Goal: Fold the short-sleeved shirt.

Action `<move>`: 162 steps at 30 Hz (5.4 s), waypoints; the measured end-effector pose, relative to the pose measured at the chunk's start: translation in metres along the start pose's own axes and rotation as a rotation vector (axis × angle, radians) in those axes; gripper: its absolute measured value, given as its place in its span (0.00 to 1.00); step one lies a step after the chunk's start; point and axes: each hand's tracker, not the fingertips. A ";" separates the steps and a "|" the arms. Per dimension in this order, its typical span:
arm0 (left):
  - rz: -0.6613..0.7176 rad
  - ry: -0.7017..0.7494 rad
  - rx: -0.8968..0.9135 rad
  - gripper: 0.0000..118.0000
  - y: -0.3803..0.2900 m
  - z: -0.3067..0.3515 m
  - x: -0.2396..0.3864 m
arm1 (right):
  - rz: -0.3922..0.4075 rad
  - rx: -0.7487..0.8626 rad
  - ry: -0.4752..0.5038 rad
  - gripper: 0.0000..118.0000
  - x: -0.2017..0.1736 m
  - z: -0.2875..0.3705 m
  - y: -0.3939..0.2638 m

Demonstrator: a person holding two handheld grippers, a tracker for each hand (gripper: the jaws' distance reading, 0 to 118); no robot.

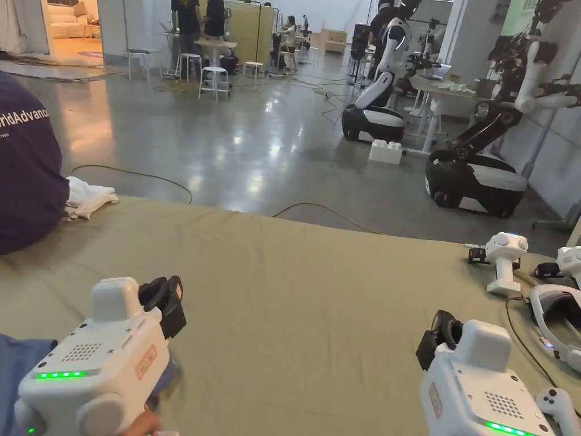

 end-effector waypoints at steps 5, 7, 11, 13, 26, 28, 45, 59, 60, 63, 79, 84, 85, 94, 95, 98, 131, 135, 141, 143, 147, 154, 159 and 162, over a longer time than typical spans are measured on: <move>0.403 -0.039 0.087 0.15 0.001 0.004 -0.024 | -0.338 0.025 0.010 0.02 0.021 0.002 0.007; 0.312 0.026 0.105 0.15 0.006 0.007 -0.019 | -0.334 0.028 -0.008 0.02 0.024 0.000 0.009; -0.449 0.193 0.019 0.15 0.019 0.001 0.024 | 0.163 0.036 -0.008 0.02 0.000 -0.004 0.015; -0.911 0.251 -0.024 0.15 0.008 -0.006 0.047 | 0.620 0.062 -0.019 0.02 -0.020 -0.007 0.008; -1.201 0.225 -0.016 0.15 -0.011 -0.006 0.042 | 1.172 0.089 -0.007 0.02 -0.048 0.005 -0.021; -0.854 0.195 -0.043 0.15 0.000 -0.006 0.033 | 0.903 0.039 -0.008 0.02 -0.040 -0.002 -0.012; -0.282 0.042 -0.027 0.15 0.009 0.010 0.008 | 0.142 -0.027 -0.079 0.02 -0.021 0.002 -0.007; -0.290 0.322 -0.416 0.15 0.018 0.052 -0.143 | 0.238 -0.101 0.000 0.02 -0.045 -0.004 -0.031; -0.295 0.344 -0.431 0.13 0.015 0.055 -0.156 | 0.236 -0.097 0.019 0.00 -0.047 -0.004 -0.033; -0.273 0.375 -0.501 0.12 0.010 0.058 -0.185 | 0.264 -0.100 0.020 0.00 -0.055 -0.003 -0.038; -0.044 0.479 -1.007 0.55 -0.067 0.013 -0.290 | 0.296 -0.189 0.009 0.00 -0.049 -0.011 -0.052; -0.085 0.479 -0.993 0.55 -0.077 0.014 -0.282 | 0.295 -0.201 0.003 0.00 -0.047 -0.011 -0.054; -0.120 0.475 -0.976 0.54 -0.079 0.015 -0.278 | 0.292 -0.200 0.003 0.00 -0.047 -0.011 -0.055; -0.106 0.473 -0.919 0.04 -0.076 0.021 -0.274 | 0.287 -0.148 0.025 0.00 -0.046 -0.002 -0.052; -0.095 0.461 -0.874 0.04 -0.071 0.025 -0.272 | 0.289 -0.141 0.021 0.00 -0.046 0.000 -0.050; -0.133 0.440 -0.777 0.04 -0.054 0.034 -0.258 | 0.272 -0.140 0.017 0.00 -0.043 0.000 -0.047; -0.328 -0.417 -0.428 0.04 0.049 -0.046 0.165 | 0.190 -0.017 -0.115 0.00 0.047 0.047 0.008; -0.265 -0.485 -0.571 0.04 -0.018 -0.059 0.193 | 0.186 -0.050 -0.137 0.00 0.064 0.052 0.004; -0.290 -0.469 -0.720 0.05 -0.109 -0.059 0.207 | 0.196 -0.107 -0.162 0.00 0.079 0.055 -0.010; -0.271 -0.455 -0.733 0.08 -0.122 -0.057 0.204 | 0.196 -0.128 -0.160 0.00 0.080 0.055 -0.015; -0.235 -0.416 -0.713 0.48 -0.124 -0.053 0.190 | 0.213 -0.161 -0.148 0.00 0.077 0.053 -0.023; -0.212 -0.324 -0.511 0.52 -0.068 -0.037 0.154 | 0.219 -0.139 -0.105 0.00 0.056 0.048 -0.018; -0.296 -0.197 -0.299 0.51 -0.028 -0.014 0.127 | 0.202 -0.084 -0.073 0.00 0.036 0.043 -0.008; -0.340 -0.121 -0.182 0.48 -0.010 0.001 0.113 | 0.203 -0.058 -0.064 0.00 0.025 0.039 -0.004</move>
